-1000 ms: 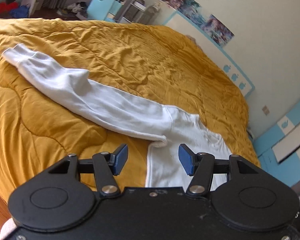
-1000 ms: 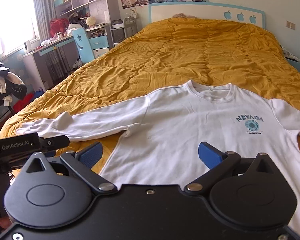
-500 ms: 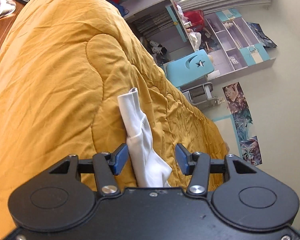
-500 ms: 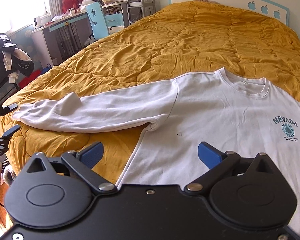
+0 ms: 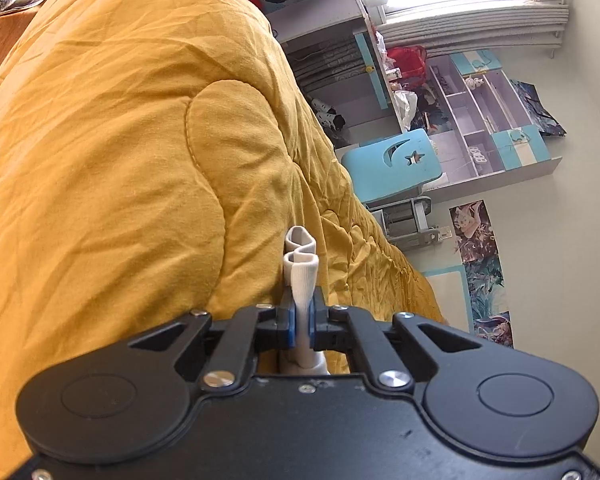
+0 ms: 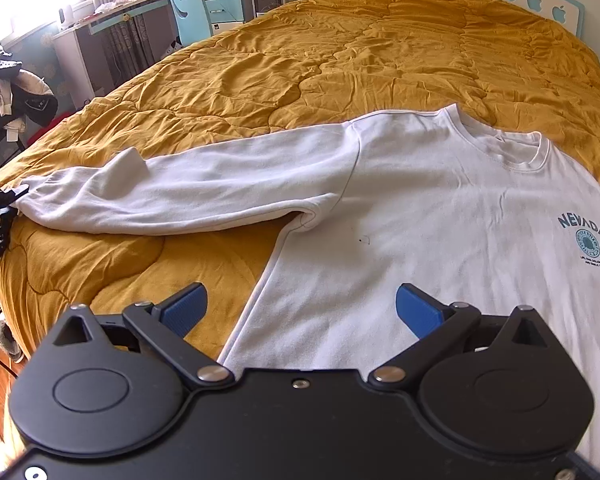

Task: Fold small clothes
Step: 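Grasp the sweatshirt cuff with the left gripper and lift it, then carry the sleeve across the body and lay it down with the left gripper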

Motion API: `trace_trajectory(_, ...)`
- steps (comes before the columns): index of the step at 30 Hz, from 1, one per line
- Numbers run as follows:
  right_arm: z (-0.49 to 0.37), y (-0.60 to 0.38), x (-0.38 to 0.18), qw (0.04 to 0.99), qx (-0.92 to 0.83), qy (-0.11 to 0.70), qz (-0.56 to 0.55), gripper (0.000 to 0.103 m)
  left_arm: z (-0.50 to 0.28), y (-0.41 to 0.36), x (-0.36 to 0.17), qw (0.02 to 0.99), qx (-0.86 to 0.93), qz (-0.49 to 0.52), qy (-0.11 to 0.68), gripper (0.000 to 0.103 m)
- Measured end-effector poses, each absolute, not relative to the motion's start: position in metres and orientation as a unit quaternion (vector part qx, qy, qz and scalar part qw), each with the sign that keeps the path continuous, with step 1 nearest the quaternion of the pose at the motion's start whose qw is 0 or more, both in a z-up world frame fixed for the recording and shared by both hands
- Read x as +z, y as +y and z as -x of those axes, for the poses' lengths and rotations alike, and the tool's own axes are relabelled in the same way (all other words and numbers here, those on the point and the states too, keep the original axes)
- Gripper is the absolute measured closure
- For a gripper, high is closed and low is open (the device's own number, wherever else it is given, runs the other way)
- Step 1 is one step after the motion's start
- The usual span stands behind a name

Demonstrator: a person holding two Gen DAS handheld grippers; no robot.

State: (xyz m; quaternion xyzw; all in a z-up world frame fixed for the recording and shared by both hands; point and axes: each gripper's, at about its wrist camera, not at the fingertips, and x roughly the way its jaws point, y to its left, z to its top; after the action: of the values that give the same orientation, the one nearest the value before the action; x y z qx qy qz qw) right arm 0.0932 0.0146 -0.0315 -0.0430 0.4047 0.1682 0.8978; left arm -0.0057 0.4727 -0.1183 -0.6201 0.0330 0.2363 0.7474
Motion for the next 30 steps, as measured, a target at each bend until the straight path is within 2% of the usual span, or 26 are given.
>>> trace_trajectory(6,-0.096,-0.015,-0.035,0.903,0.136,0.406,0.031,0.001,-0.001,0.459,-0.097,0.764,0.211,0.609,0.009,0.101)
trace_trajectory(14,-0.087,-0.085,-0.026,0.914,0.092,0.394,-0.002,0.001,-0.064,0.386,-0.010,0.819,0.070,0.569,-0.015,0.101)
trace_trajectory(22,-0.066,-0.165,-0.021,0.922,0.054,0.380,-0.039,0.001,-0.179,0.227,0.049,0.836,-0.126,0.533,0.044,0.101)
trace_trajectory(30,-0.057,-0.241,-0.036,0.920,0.005,0.382,-0.089,0.001,-0.253,0.035,0.033,0.807,-0.266,0.503,0.155,0.101)
